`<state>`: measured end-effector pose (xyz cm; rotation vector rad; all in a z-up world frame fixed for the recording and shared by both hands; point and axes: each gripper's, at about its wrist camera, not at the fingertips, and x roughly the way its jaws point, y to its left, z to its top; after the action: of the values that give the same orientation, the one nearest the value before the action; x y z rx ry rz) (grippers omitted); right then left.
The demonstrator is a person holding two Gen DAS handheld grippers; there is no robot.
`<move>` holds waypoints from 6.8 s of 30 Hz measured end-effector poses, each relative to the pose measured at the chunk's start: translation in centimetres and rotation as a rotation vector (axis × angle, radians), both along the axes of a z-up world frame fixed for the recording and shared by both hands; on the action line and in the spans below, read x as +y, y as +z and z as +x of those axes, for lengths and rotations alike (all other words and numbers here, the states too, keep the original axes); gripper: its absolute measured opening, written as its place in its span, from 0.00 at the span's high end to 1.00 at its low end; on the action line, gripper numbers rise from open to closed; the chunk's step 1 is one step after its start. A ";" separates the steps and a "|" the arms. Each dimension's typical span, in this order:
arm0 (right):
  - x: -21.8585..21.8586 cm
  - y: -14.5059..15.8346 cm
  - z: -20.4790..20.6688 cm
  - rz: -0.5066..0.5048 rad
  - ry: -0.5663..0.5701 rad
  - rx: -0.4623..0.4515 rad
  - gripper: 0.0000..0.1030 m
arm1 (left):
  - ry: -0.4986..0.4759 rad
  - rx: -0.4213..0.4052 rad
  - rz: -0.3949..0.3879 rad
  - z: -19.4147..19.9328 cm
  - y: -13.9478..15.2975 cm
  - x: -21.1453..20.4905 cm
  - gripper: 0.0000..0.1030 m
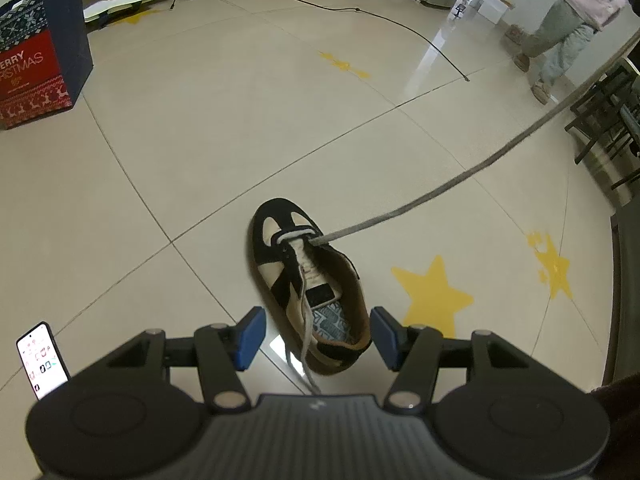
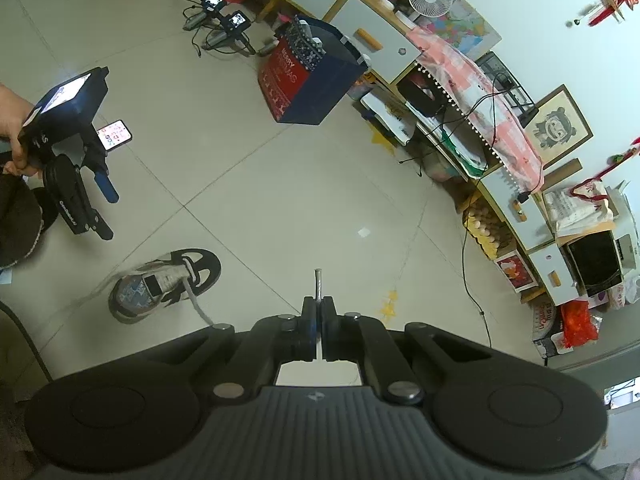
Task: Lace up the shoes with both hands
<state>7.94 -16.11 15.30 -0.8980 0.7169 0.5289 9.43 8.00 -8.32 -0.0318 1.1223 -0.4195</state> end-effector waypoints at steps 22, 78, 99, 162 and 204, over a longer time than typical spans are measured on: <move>2.1 -11.5 5.9 0.080 0.038 0.202 0.97 | -0.055 0.065 0.003 3.2 -6.7 -1.2 0.42; 9.2 -36.9 11.9 0.366 -0.014 0.580 0.97 | 0.252 -0.033 -0.231 6.5 -16.2 0.4 0.94; 9.7 -36.8 10.4 0.321 0.079 0.497 0.97 | 0.242 -0.024 -0.233 6.9 -16.6 0.6 0.91; 6.5 -35.9 7.8 0.449 -0.157 0.362 0.67 | 0.622 -0.046 -0.017 7.3 -18.1 8.9 0.96; 5.7 -35.8 7.9 0.444 -0.250 0.374 0.60 | 0.022 0.001 0.046 7.7 -17.1 2.7 0.99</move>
<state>15.81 -10.40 -20.47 -0.2887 0.9864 0.6082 17.09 10.72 -25.38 -0.0041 1.1312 -0.3738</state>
